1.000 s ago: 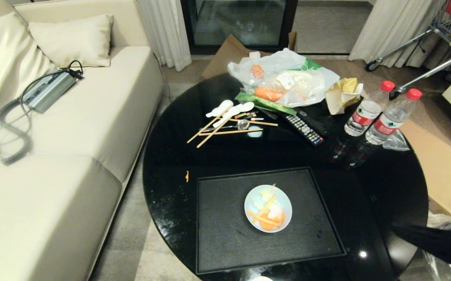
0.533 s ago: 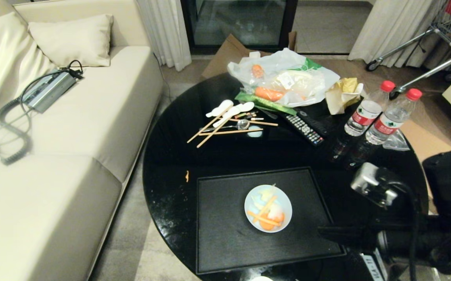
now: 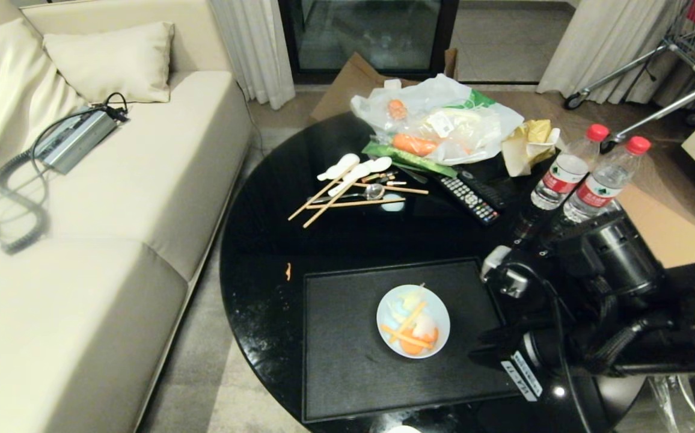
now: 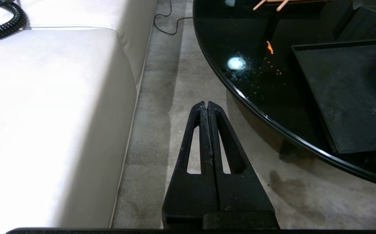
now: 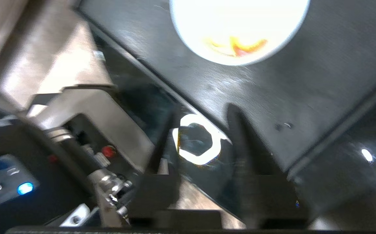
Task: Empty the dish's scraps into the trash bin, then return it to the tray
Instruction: Pick up the bowl with leftover food
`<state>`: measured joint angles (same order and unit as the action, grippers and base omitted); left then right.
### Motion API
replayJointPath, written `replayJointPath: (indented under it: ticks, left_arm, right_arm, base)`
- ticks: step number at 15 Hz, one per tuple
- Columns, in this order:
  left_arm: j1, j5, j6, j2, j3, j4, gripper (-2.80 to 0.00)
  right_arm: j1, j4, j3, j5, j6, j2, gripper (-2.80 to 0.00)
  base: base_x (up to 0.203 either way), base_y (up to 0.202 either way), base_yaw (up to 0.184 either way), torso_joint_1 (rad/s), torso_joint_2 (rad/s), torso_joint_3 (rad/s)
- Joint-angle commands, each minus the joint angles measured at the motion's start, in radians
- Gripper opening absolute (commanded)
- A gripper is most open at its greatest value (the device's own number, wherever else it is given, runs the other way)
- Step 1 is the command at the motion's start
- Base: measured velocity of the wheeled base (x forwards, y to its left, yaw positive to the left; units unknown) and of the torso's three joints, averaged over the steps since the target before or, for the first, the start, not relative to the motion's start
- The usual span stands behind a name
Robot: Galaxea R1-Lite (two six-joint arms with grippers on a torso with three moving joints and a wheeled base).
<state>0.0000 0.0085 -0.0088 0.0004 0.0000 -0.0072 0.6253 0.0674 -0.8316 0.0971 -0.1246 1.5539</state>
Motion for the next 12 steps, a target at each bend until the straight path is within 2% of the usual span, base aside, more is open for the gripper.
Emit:
replayJointPath:
  ticks: [1, 6, 12]
  left_arm:
    - [0.0, 0.001, 0.0, 0.0, 0.0, 0.0, -2.8]
    - [0.0, 0.001, 0.0, 0.0, 0.0, 0.0, -2.8]
    - [0.0, 0.001, 0.0, 0.0, 0.0, 0.0, -2.8]
  right_arm:
    - [-0.004, 0.012, -0.015, -0.061, -0.001, 0.04, 0.0]
    - [-0.01, 0.005, -0.048, -0.079, -0.002, 0.108, 0.0]
    - [-0.024, 0.001, -0.15, -0.08, -0.003, 0.237, 0.0]
  base:
    - [0.0, 0.0, 0.0, 0.0, 0.0, 0.0]
    - [0.0, 0.0, 0.0, 0.0, 0.0, 0.0]
    - [0.0, 0.0, 0.0, 0.0, 0.0, 0.0]
